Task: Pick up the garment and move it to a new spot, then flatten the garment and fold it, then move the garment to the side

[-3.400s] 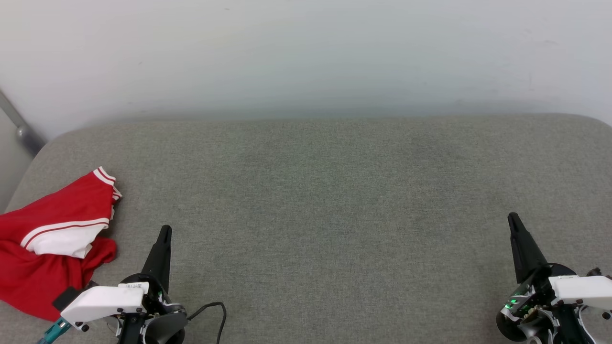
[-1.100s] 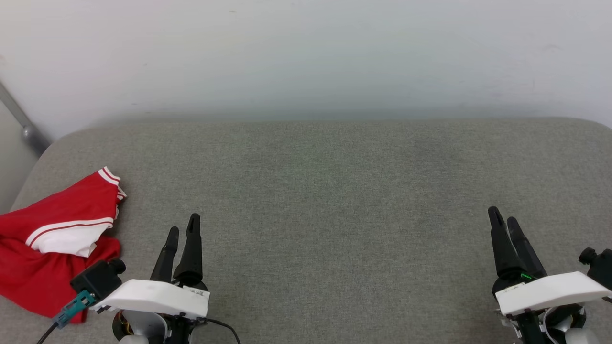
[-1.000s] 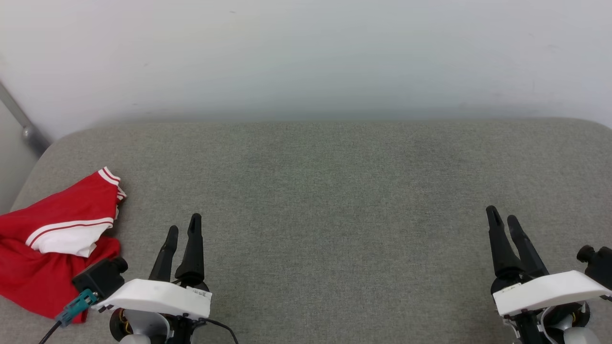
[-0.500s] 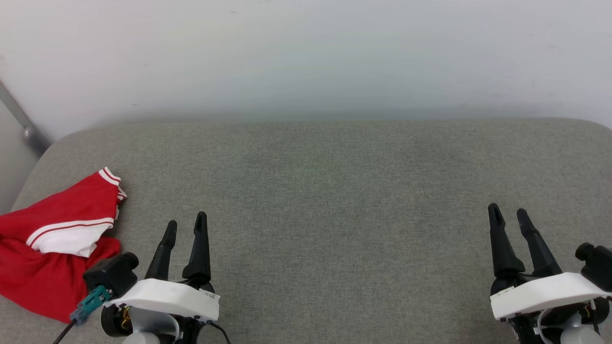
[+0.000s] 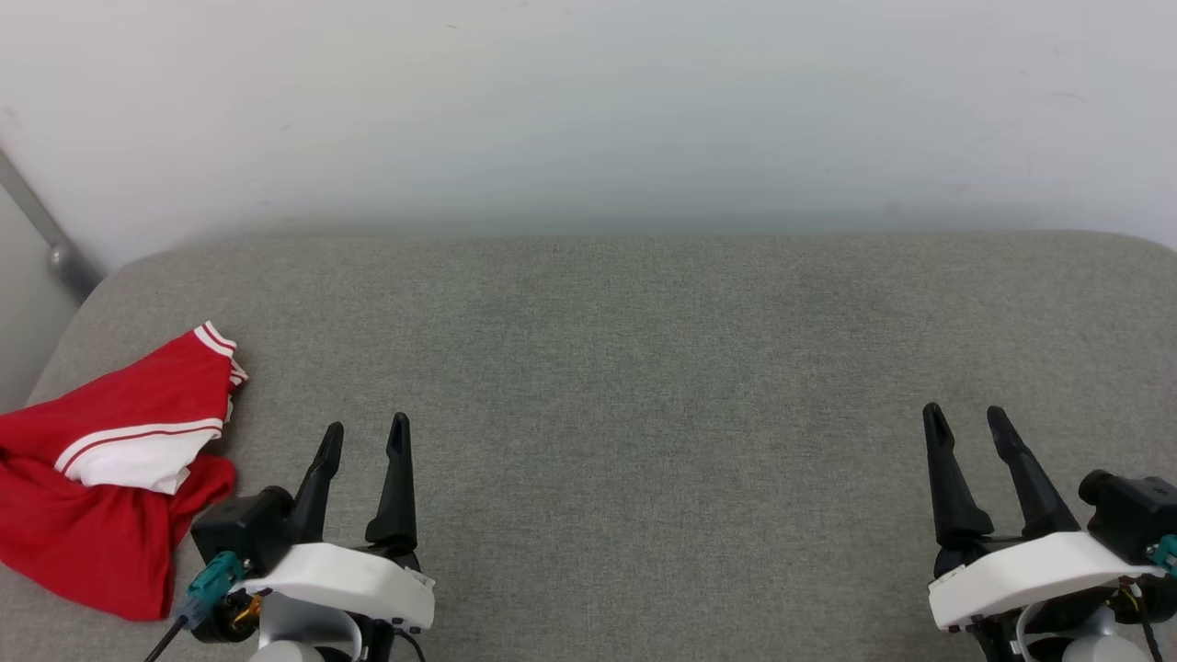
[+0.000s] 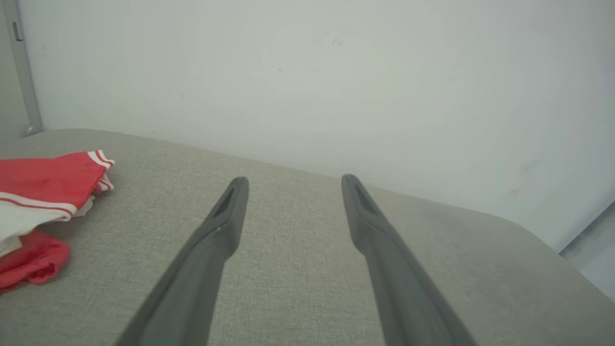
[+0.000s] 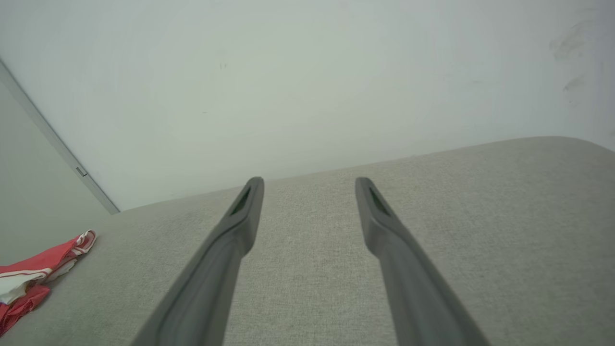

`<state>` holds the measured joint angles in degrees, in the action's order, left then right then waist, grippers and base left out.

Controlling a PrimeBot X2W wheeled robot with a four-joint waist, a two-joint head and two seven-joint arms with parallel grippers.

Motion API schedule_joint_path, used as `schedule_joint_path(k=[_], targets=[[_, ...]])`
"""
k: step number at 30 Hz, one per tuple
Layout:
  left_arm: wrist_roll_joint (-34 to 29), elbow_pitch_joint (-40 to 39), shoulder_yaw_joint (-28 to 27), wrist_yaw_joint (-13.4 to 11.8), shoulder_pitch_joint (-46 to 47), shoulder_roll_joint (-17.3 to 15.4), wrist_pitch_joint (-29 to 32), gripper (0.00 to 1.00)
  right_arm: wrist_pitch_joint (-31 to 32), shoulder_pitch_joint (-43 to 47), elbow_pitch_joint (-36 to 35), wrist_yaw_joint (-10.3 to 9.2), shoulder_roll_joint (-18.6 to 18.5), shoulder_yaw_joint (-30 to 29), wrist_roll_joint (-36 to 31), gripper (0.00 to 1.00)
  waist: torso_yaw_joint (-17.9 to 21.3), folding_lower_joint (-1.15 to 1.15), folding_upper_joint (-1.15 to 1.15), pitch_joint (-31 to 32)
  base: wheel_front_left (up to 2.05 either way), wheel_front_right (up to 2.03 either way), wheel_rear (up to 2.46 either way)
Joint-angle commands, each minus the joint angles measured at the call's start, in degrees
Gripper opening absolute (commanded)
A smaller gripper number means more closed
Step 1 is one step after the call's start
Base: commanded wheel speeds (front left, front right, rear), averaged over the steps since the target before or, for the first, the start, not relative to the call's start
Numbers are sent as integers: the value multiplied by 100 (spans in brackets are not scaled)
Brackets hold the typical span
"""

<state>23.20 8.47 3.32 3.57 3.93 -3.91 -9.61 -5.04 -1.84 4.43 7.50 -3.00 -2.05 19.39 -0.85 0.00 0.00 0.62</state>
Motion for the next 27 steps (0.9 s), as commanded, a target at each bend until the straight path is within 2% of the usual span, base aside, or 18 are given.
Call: schedule_joint_path(k=[1, 27], targets=[[-181, -6, 33, -6, 28, -53, -56, 100, -34, 18, -71, -1, 11, 4, -153, 100, -2, 0, 0, 1, 0, 0, 0], [-1368, 231, 188, -159, 130, -147, -390, 100, -189, 114, -95, -1, 16, 42, -1265, 100, -17, 0, 0, 28, 0, 0, 0]])
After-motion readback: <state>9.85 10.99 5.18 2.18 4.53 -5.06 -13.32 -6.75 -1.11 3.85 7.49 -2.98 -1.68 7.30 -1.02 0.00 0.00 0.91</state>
